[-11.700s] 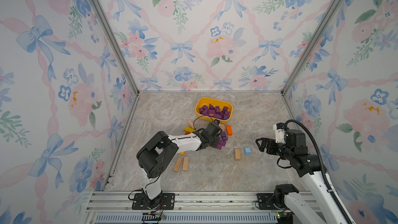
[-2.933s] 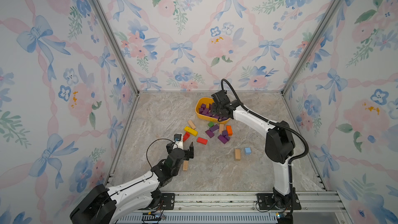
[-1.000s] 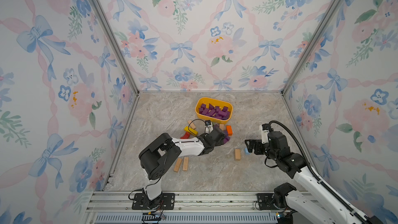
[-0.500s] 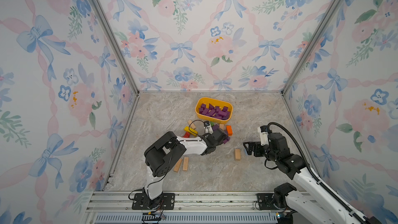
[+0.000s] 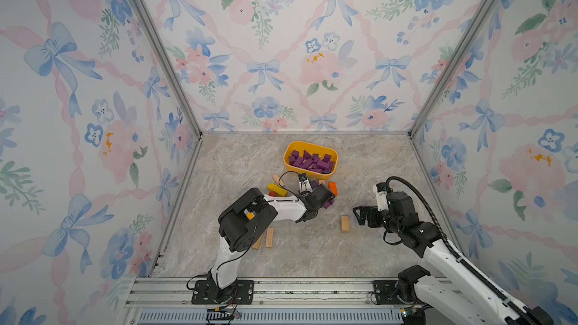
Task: Pick purple bricks into the storage bin
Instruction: Pick up the building block from the center of the board, then place the building block in the storage box.
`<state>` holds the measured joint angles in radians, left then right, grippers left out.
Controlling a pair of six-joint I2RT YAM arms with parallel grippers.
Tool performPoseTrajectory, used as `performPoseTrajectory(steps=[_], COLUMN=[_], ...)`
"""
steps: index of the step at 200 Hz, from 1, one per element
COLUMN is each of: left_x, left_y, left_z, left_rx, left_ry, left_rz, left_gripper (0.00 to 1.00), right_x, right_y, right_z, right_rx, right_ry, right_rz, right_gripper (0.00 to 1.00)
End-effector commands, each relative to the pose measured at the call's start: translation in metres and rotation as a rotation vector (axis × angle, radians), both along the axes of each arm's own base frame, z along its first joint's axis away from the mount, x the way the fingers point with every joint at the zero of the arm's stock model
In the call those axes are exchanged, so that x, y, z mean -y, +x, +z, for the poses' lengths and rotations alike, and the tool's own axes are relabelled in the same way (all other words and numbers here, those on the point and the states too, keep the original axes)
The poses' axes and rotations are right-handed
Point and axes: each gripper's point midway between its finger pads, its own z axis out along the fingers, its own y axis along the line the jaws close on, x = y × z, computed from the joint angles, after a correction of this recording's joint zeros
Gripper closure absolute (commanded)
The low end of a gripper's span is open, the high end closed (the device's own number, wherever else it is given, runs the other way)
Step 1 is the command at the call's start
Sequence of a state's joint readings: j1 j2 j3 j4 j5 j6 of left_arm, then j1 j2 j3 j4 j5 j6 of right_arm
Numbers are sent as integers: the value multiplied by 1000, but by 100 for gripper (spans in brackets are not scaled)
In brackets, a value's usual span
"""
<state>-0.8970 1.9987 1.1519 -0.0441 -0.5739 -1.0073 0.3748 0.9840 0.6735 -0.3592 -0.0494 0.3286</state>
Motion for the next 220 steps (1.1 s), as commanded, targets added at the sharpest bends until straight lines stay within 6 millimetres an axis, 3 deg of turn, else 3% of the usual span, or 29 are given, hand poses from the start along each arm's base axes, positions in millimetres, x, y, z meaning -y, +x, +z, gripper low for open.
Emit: performPoseTrajectory(steps=[1,39,75,103,150,189,220], left_x=[-9,-15,-19,-24,-24,-11,-1], left_y=[-5,-5,-7,-9,-3,17,45], left_z=[-14,-9,9,35,94,138,145], left_rx=[-27,-20,2,42,145,226,222], left_ry=[95,140,134,118,86,90,72], left_rz=[-7,-12,-17,-11,-22,-52,-74], left_gripper=[62,66,66,66,67,64,63], right_x=[3,4,5,5,4,4,5], right_y=[1,1,1,2,3,4,4], right_z=[-7,-12,-13,-13,-17,-19,-20], right_rx=[-30,-57,-62,-63,-79,-84,-90], right_ry=[-11,-20,-18,-16,-10,-9,-11], right_rz=[-7,-14,-20,-22,-26,-28,-33], right_gripper=[3,3,3,3,3,3,3])
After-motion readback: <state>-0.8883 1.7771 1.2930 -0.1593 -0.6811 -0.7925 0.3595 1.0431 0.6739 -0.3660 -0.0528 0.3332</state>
